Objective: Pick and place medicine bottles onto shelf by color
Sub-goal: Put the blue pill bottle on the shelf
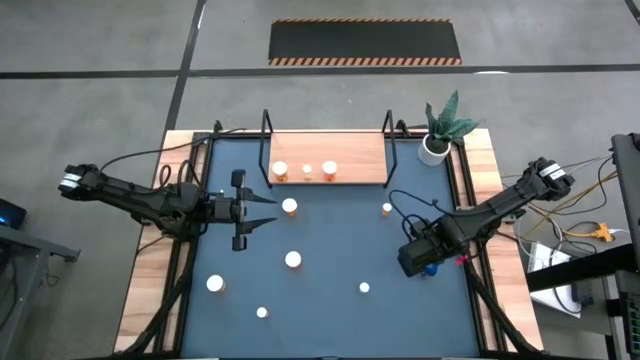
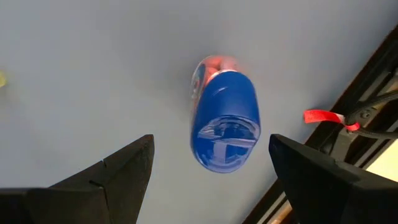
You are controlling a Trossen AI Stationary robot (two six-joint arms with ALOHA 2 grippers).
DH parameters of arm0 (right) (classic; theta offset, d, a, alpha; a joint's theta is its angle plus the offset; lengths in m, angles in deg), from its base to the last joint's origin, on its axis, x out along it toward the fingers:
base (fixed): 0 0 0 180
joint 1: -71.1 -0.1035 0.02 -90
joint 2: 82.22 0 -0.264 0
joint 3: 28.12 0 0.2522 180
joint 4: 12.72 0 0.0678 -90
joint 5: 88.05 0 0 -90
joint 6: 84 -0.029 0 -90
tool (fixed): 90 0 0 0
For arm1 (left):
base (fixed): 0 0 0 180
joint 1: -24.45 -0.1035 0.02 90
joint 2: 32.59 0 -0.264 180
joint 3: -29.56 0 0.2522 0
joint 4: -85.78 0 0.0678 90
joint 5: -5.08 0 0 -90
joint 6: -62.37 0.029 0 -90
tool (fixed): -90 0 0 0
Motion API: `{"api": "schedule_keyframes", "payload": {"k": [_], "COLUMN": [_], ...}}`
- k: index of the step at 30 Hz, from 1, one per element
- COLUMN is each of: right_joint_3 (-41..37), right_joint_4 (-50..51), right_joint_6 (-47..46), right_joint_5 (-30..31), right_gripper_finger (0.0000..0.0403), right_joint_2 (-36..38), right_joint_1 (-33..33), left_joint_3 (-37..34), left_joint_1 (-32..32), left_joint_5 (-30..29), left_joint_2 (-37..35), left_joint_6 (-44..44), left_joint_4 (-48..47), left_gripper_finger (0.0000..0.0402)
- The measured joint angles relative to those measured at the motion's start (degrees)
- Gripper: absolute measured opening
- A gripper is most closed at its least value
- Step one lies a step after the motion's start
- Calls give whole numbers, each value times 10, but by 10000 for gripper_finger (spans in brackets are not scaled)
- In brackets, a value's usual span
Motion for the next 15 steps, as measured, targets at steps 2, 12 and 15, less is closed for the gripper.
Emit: {"api": "schedule_keyframes", "payload": {"k": [2,12,15], "right_joint_3": [-4,-40,-57], "right_joint_4": [3,-36,-65], "right_joint_6": [2,-1,-4], "right_joint_5": [0,4,4], "right_gripper_finger": [309,306,297], "right_joint_2": [0,-1,-1], "right_joint_1": [-2,-18,-26], "left_joint_3": [0,-1,-1], "left_joint_1": [0,0,0], "left_joint_5": [0,0,0], "left_joint_2": [0,0,0], "left_joint_6": [0,0,0], "left_joint_4": [0,0,0], "left_gripper_finger": [157,157,157]}}
